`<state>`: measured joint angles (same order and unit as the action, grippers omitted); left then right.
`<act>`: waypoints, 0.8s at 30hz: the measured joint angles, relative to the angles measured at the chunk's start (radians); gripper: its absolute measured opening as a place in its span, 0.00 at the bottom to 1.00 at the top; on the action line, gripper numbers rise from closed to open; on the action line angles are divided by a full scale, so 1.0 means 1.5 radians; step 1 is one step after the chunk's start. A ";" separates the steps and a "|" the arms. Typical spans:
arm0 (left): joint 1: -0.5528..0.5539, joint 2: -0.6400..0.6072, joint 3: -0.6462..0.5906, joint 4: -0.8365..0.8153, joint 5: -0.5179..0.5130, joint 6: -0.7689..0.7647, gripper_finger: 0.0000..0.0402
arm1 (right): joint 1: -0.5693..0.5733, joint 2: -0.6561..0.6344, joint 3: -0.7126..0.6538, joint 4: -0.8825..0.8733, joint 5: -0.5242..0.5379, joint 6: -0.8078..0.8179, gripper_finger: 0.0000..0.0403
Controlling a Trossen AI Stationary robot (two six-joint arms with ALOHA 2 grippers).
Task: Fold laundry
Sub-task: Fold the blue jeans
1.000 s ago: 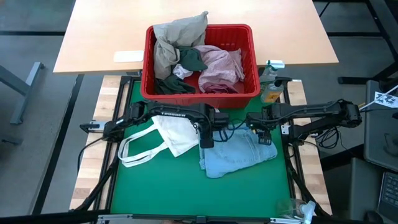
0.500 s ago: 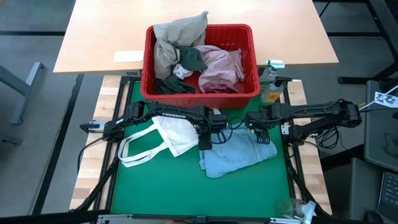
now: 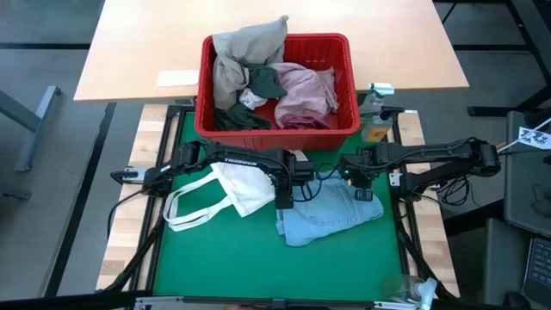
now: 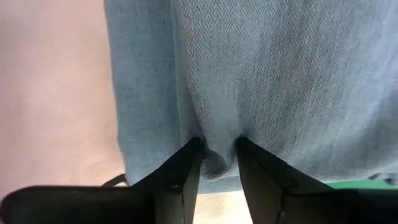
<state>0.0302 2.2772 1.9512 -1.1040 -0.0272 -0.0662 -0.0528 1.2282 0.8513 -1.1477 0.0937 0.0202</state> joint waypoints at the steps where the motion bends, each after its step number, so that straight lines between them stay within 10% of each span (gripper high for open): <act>1: -0.003 0.000 0.000 -0.001 -0.016 0.000 0.24 | 0.000 0.000 0.000 0.000 0.000 0.000 0.23; 5: -0.013 0.000 0.013 -0.030 -0.078 -0.001 0.17 | 0.000 0.000 0.001 -0.001 -0.001 0.000 0.04; 19: -0.021 0.001 0.086 -0.157 -0.220 -0.047 0.00 | 0.000 -0.031 0.089 -0.061 0.143 0.199 0.02; 24: -0.010 0.001 0.086 -0.156 -0.153 -0.054 0.00 | -0.001 -0.031 0.089 -0.071 0.190 0.236 0.08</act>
<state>0.0151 2.2784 2.0808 -1.3379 -0.2570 -0.1470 -0.0536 1.1816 0.9848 -1.2535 0.3781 0.3736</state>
